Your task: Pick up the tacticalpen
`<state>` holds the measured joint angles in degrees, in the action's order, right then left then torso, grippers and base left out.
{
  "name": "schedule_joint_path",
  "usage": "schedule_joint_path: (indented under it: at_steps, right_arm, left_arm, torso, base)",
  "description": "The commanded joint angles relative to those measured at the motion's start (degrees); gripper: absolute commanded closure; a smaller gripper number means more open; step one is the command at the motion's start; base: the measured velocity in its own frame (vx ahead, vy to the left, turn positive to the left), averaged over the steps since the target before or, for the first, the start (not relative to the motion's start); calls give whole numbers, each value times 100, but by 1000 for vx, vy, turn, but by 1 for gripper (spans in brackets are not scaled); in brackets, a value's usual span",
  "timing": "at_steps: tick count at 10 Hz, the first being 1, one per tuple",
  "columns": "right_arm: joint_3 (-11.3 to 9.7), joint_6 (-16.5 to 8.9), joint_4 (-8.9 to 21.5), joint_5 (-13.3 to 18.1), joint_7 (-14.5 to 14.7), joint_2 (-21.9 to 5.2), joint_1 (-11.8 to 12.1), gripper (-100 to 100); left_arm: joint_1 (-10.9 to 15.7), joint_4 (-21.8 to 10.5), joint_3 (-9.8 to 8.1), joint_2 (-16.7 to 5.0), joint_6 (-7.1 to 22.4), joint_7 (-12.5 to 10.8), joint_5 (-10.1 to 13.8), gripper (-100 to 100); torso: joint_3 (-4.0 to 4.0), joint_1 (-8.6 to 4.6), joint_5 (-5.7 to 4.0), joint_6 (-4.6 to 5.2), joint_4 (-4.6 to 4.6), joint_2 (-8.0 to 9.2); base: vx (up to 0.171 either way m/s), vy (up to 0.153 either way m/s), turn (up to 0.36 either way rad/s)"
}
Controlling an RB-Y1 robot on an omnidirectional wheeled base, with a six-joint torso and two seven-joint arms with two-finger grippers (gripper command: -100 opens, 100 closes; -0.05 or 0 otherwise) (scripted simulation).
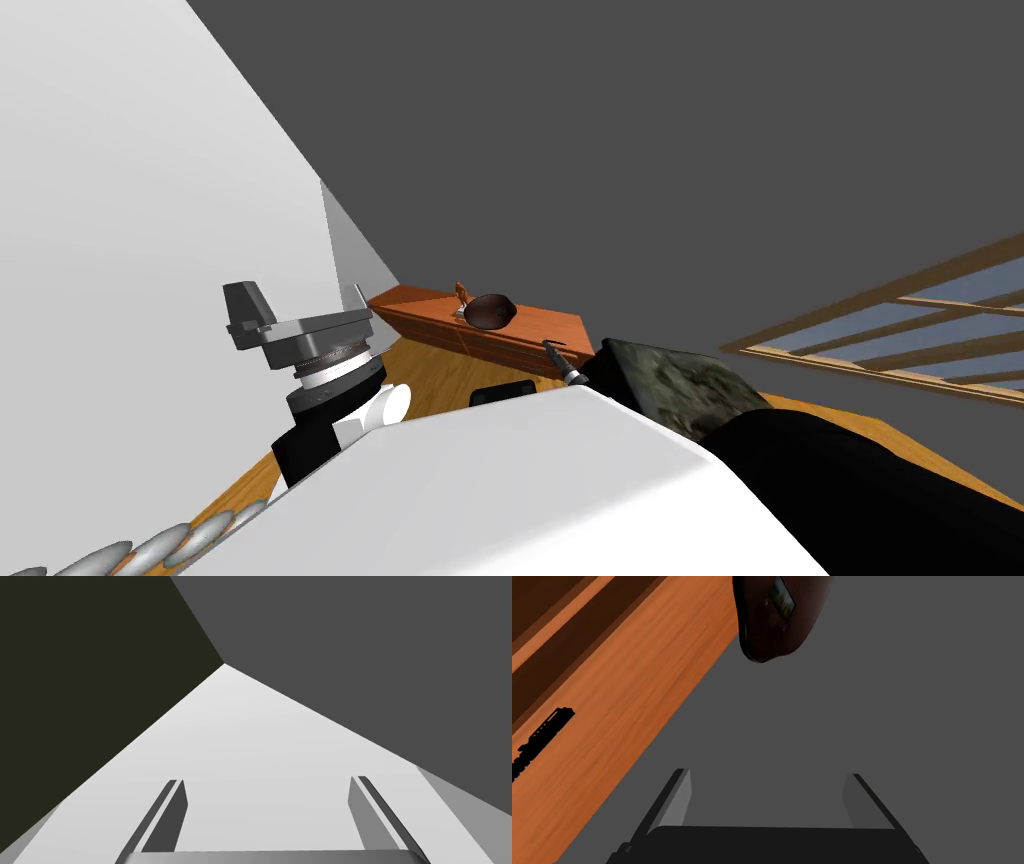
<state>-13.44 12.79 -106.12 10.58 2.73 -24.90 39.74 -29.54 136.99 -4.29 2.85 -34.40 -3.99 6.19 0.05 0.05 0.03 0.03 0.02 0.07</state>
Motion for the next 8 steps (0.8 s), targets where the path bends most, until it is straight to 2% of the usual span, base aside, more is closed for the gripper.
schedule_joint_path:
  at_steps: [1,2,3,4,6,7,8]
  right_arm:
    - [-113,61,286,128,161,45,32,-100]
    - [-113,61,430,128,161,45,32,-100]
    - [-240,-40,638,261,285,-92,81,-100]
    - [-240,-40,699,261,285,-92,81,-100]
    - [-486,-245,1203,535,557,-362,163,-100]
    - [-486,-245,1244,535,557,-362,163,-100]
    - [-603,-349,1425,674,703,-495,196,-100]
  left_arm:
    - [0,0,0,0,0,0,0,0]
    - [0,0,0,0,0,0,0,0]
    - [-1,0,-1,0,0,0,0,0]
    - [0,0,0,0,0,0,0,0]
    - [0,0,0,0,0,0,0,0]
    - [0,0,0,0,0,0,0,0]
    - [-1,0,-1,0,0,0,0,0]
  torso:
    - [0,0,0,0,0,0]
    - [-1,-3,-2,2,0,-1]
    - [0,-7,-2,5,0,0]
    - [-1,-8,-2,-1,0,-2]
    - [-3,-7,-2,0,-1,-4]
    - [-3,-4,-1,2,-2,-5]
    - [-3,-9,-1,4,-1,-6]
  base:
    - [-2,26,257]
    - [-1,11,83]
    - [0,19,355]
    - [4,11,203]
    - [13,27,372]
    - [13,16,214]
    - [13,21,396]
